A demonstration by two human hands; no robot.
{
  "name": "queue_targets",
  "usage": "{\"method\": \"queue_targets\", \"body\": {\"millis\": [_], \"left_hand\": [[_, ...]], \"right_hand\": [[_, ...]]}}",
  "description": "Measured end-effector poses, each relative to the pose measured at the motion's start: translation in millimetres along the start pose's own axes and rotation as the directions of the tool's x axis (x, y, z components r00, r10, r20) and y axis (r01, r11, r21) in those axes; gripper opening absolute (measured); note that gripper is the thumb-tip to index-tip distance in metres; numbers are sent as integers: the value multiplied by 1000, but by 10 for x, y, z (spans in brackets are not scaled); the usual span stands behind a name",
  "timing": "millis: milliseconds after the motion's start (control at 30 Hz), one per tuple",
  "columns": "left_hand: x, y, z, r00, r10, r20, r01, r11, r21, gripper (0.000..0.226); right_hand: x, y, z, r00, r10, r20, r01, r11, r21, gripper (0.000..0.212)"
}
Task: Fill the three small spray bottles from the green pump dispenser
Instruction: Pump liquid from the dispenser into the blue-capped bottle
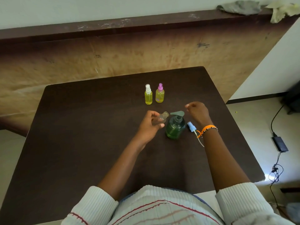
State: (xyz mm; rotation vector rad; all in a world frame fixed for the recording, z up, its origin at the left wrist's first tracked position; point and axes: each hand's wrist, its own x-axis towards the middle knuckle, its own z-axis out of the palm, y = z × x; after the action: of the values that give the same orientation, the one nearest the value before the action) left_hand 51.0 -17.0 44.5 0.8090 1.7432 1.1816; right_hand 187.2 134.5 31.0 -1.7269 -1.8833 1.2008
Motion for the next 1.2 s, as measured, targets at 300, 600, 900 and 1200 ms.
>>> {"method": "queue_targets", "body": {"millis": [300, 600, 900, 1200], "left_hand": [[-4, -8, 40, 1000, -13, 27, 14, 1000, -26, 31], [6, -29, 28, 1000, -18, 20, 19, 999, -30, 29], [24, -51, 33, 999, -13, 30, 14, 999, -35, 28], [69, -49, 55, 995, 97, -25, -97, 995, 11, 34]], "right_hand": [[-153, 598, 194, 980, 117, 160, -73, 964, -257, 17], [-64, 556, 225, 937, 271, 219, -260, 963, -77, 16], [-102, 549, 116, 957, 231, 175, -221, 972, -74, 27], [-203, -164, 51, 994, -27, 103, -6, 951, 308, 35]]}}
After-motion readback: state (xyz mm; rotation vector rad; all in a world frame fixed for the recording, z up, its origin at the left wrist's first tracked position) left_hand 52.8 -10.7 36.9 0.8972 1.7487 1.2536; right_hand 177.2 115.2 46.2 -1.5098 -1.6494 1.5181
